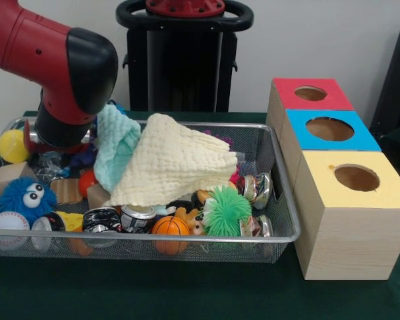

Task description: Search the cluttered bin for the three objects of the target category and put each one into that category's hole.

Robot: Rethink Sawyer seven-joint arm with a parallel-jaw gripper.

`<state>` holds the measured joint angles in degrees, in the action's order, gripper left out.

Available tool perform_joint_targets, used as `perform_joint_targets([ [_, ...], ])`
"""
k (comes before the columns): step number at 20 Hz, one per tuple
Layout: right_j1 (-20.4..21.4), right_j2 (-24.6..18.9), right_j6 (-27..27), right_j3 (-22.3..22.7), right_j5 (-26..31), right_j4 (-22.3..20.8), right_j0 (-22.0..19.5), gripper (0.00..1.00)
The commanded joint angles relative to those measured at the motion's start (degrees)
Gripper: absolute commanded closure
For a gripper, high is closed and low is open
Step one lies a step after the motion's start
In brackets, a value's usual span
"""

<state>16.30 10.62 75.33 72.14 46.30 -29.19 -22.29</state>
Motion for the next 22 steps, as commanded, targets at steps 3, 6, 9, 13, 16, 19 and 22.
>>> perform_joint_targets([
  [3,9.0,-4.57,-9.73,8.77,21.58,3.82,-0.43,0.0],
  [6,11.78,-6.45,-9.07,7.84,21.36,5.06,0.05,0.0],
  [9,11.8,-8.07,-9.11,6.93,20.17,4.98,-0.6,0.0],
  [13,10.52,-11.25,-8.99,5.51,12.59,4.18,-2.83,0.0],
  [16,10.51,-13.11,-9.02,5.59,7.48,3.5,-4.26,0.0],
  [19,11.55,-14.24,-9.27,6.85,6.24,2.97,-5.15,0.0],
  [22,11.55,-15.36,-8.59,7.71,1.85,1.65,-6.02,0.0],
])
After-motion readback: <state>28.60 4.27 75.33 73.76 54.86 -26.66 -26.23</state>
